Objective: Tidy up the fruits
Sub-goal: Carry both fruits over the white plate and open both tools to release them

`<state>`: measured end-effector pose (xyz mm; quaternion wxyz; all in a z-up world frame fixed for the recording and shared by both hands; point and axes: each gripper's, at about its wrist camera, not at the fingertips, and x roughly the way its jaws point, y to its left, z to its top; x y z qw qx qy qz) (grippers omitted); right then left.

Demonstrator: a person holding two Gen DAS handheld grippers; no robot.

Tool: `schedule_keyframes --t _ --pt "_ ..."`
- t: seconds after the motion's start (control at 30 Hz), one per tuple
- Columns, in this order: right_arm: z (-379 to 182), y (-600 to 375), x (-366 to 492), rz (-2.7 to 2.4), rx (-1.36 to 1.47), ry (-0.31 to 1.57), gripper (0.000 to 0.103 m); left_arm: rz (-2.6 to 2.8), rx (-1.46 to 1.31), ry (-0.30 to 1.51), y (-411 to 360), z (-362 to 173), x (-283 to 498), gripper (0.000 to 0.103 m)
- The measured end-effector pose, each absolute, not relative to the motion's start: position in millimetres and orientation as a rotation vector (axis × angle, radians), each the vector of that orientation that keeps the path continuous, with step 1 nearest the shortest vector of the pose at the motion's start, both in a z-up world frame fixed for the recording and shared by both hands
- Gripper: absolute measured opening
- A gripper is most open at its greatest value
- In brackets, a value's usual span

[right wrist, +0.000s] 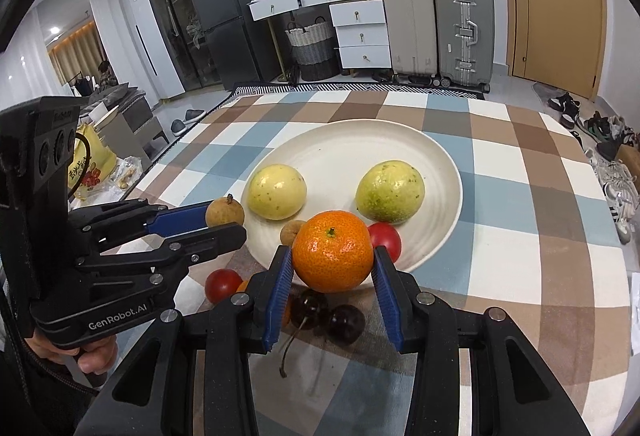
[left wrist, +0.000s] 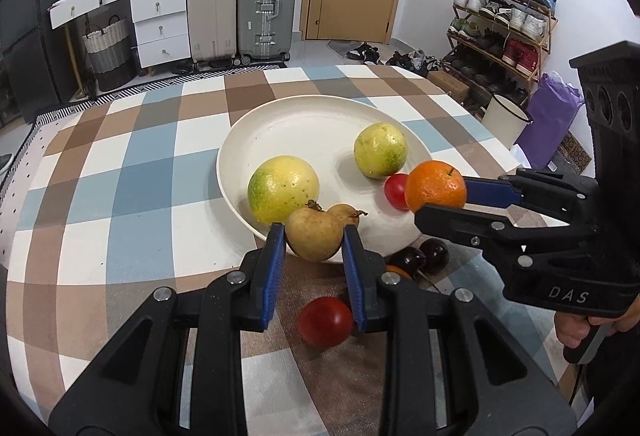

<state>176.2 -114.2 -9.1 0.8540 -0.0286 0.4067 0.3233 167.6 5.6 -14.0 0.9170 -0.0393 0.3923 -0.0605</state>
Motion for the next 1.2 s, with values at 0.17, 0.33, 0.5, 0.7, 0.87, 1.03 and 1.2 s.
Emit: schedule_keyframes --t 0.17,0.33,0.5,0.7,0.87,1.03,1.2 --pt "-14.4 -109.7 186.8 0.681 -0.046 0.849 0.041 -0.125 -0.085 0.83 9.2 -23.9 180.2 0.026" --pt "-21.0 -104.2 198.5 0.685 -0.048 0.867 0.041 -0.133 -0.077 0.838 9.1 -28.8 192.0 0.026" --pt "-21.8 -101.5 207.9 0.681 -0.048 0.859 0.041 -0.131 -0.075 0.849 9.4 -34.7 205.1 0.026" --pt "-20.5 -99.1 221.2 0.662 -0.059 0.859 0.041 -0.133 -0.077 0.85 11.0 -35.7 217.2 0.026" --pt "-19.9 -95.7 227.1 0.659 -0.056 0.863 0.041 -0.134 -0.081 0.85 12.6 -35.0 220.5 0.026" --pt "-12.5 -98.7 221.7 0.653 -0.054 0.829 0.049 -0.129 -0.063 0.836 12.1 -28.9 216.1 0.026" --pt "-2.1 -115.8 209.8 0.627 -0.036 0.801 0.077 -0.112 -0.065 0.817 14.3 -17.8 202.2 0.039"
